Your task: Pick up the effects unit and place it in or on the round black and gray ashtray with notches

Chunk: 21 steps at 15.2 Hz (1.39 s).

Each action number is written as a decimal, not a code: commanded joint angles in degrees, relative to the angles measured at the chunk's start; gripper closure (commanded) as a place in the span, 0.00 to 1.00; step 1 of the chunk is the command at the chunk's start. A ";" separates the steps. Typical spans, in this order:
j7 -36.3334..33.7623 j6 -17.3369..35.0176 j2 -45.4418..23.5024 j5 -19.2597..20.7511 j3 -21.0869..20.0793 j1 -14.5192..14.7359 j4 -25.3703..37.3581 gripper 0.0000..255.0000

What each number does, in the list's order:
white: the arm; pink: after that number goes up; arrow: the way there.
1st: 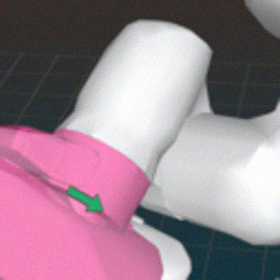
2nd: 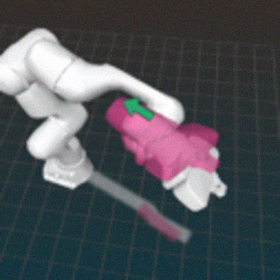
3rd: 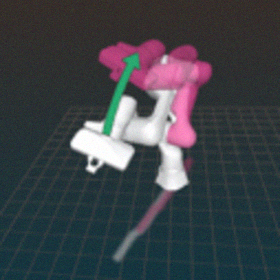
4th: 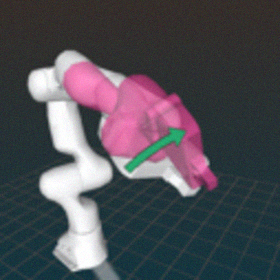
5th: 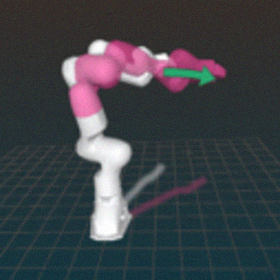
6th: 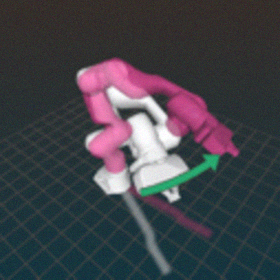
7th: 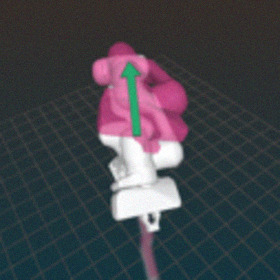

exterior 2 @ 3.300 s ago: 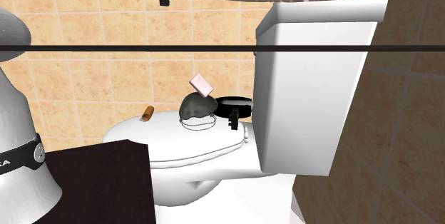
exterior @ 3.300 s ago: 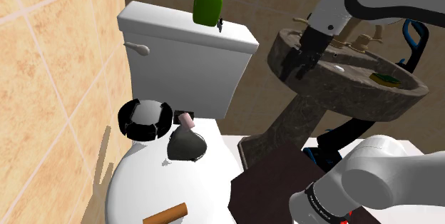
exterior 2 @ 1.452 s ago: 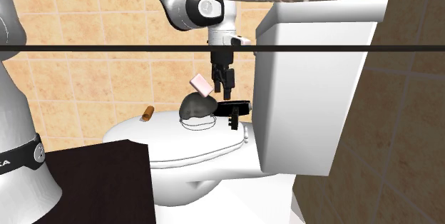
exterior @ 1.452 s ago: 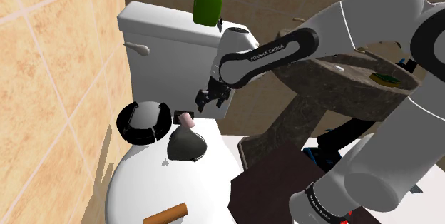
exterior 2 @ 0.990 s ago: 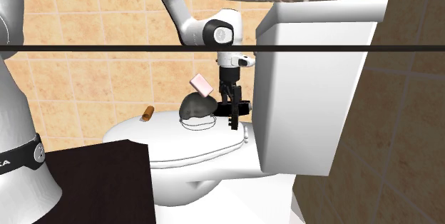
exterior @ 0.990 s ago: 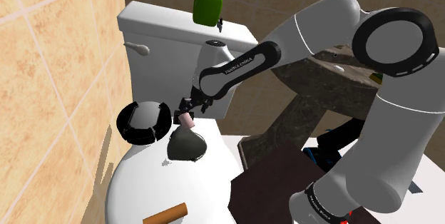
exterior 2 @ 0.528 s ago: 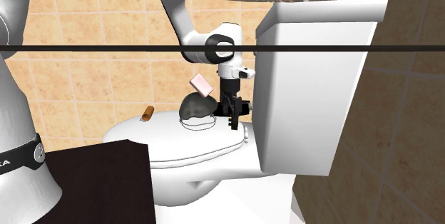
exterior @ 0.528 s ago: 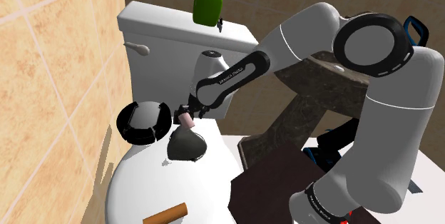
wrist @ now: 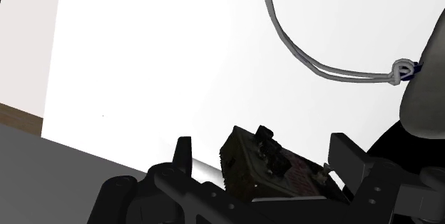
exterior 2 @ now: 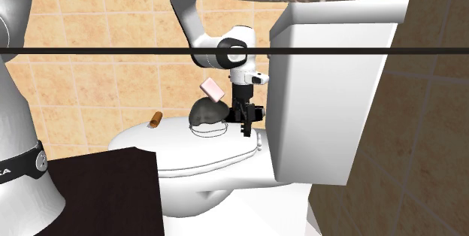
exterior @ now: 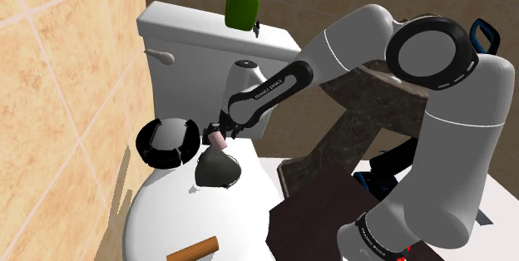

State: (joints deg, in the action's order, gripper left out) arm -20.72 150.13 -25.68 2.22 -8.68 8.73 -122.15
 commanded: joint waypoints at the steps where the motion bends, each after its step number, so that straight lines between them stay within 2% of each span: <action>1: 0.00 0.00 0.00 0.00 0.00 0.00 0.00 1.00; 10: 0.00 0.00 -0.01 0.00 0.00 0.00 0.00 1.00; 21: 0.72 -6.81 6.88 -1.42 -0.97 -0.77 -0.02 1.00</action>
State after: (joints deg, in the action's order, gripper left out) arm -20.03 143.98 -19.44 0.92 -9.57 8.00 -122.18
